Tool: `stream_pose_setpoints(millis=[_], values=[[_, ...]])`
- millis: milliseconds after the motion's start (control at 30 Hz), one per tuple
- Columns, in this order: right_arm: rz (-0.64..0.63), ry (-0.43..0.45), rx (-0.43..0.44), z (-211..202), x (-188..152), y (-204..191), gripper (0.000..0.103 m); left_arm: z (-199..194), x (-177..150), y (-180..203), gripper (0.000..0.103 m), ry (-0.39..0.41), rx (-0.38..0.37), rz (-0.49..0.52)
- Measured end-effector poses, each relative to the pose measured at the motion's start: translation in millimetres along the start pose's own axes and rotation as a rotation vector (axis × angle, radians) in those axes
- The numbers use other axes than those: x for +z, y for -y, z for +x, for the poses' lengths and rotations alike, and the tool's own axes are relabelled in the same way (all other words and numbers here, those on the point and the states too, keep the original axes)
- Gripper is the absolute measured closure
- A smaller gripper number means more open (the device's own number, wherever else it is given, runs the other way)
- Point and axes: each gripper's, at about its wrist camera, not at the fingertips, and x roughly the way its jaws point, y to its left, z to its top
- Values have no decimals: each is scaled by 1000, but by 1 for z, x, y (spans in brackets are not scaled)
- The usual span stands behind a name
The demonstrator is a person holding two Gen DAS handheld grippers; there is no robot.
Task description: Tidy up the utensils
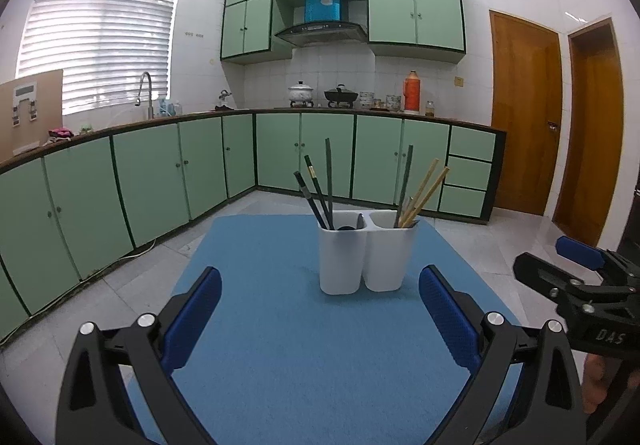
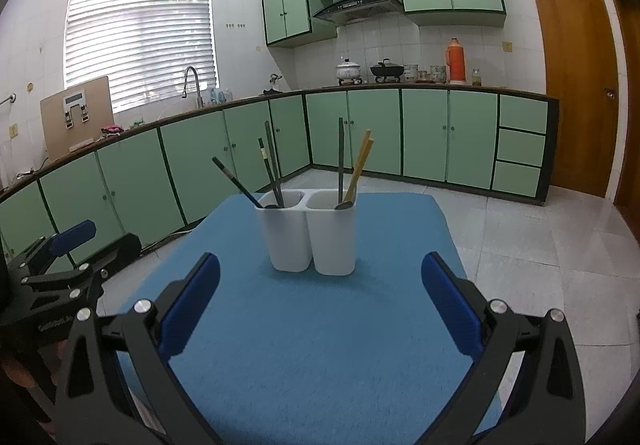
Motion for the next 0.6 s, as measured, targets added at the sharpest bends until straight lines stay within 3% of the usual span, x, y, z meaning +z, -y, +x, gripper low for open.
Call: stream_pose_setpoints(millis=[600], values=[[-26, -33, 3, 9, 3, -3, 5, 3, -2, 0, 6, -36, -2, -6]])
